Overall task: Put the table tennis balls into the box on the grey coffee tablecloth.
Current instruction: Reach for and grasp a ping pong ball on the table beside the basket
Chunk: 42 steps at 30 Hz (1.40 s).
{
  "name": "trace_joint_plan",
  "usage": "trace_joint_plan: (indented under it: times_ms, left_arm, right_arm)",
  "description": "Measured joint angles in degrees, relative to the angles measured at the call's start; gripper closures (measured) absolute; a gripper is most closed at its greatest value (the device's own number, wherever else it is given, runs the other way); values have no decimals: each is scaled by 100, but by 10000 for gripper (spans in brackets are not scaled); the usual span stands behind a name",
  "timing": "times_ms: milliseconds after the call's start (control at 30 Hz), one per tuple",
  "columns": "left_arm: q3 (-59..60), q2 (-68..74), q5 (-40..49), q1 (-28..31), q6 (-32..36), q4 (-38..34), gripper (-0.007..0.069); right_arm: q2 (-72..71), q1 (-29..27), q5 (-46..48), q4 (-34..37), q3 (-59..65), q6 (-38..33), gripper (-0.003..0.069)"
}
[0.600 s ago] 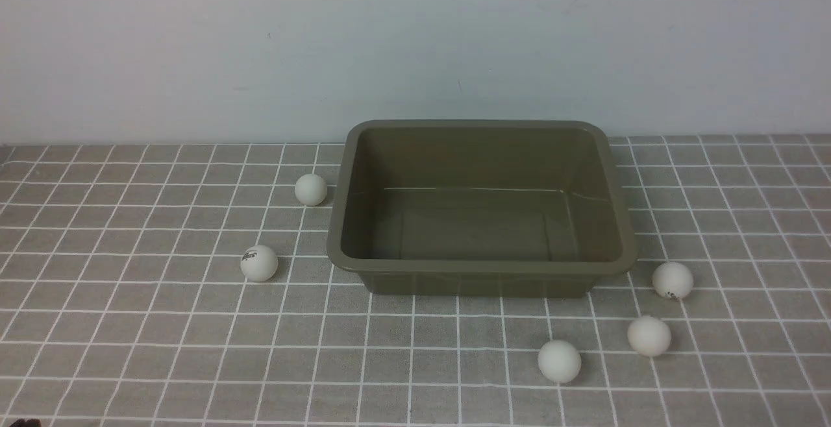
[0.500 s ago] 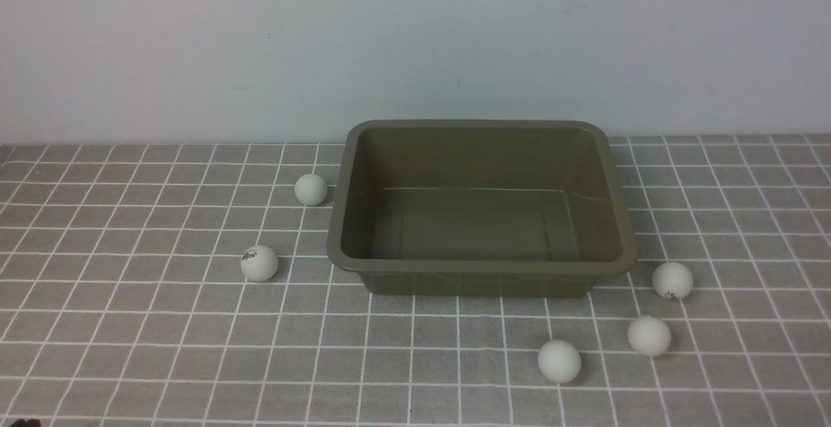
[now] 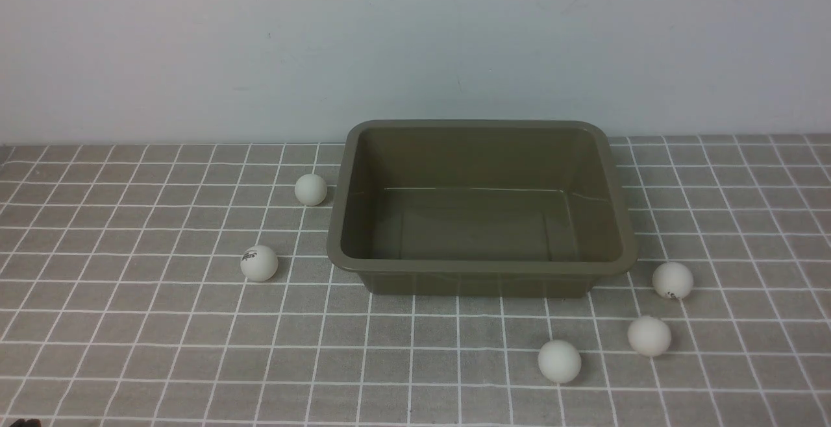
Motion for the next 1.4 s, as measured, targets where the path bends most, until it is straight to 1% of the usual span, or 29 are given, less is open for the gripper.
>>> trace_joint_plan:
  times_ms: [500, 600, 700, 733, 767, 800, 833, 867, 900, 933, 1000, 1067, 1133, 1200, 1300, 1367, 1400]
  left_arm:
    - [0, 0, 0, 0, 0, 0, 629]
    - [2, 0, -84, 0, -93, -169, 629]
    - [7, 0, -828, 0, -758, -1350, 629]
    - [7, 0, -872, 0, -795, -1504, 629]
    - [7, 0, -1083, 0, -953, -1880, 629]
    - [7, 0, -1232, 0, -1051, -2091, 629]
    - [7, 0, -1486, 0, -1176, -2655, 629]
    - [7, 0, -1562, 0, -1198, -2860, 629]
    - [7, 0, -1579, 0, -1201, -2905, 629]
    - [7, 0, -1748, 0, -1215, -3192, 629]
    - [7, 0, -2014, 0, -1222, -3392, 629]
    - [7, 0, -2073, 0, -1228, -3429, 629]
    - [7, 0, -2125, 0, -1234, -3454, 629]
    - [7, 0, -2215, 0, -1234, -3467, 629]
    - [7, 0, -2455, 0, -1260, -3498, 629]
    - [7, 0, -2727, 0, -1280, -3518, 629]
    - [7, 0, -3005, 0, -1286, -3522, 629]
  right_arm:
    - [0, 0, 0, 0, 0, -5, 669]
    - [0, 0, 7, -141, 0, -70, 669]
    - [0, 0, 37, -567, 0, -160, 669]
    - [0, 0, 39, -599, 0, -170, 669]
    - [0, 0, 44, -648, 0, -175, 669]
    - [0, 0, 45, -679, 0, -175, 669]
    - [0, 0, 45, -765, 0, -175, 669]
    - [0, 0, 45, -810, 0, -175, 669]
    - [0, 0, 45, -810, 0, -175, 669]
    - [0, 0, 51, -969, 0, -177, 669]
    - [0, 0, 36, -1243, 0, -163, 669]
    - [0, 0, -60, -1237, 9, -61, 669]
    - [0, 0, -430, -912, 15, 391, 669]
    - [0, 0, -997, -306, 15, 1010, 669]
    - [0, 0, -1821, 414, 15, 1854, 669]
    - [0, 0, -2244, 591, 15, 2049, 669]
    - [0, 0, -2430, 619, 15, 2071, 669]
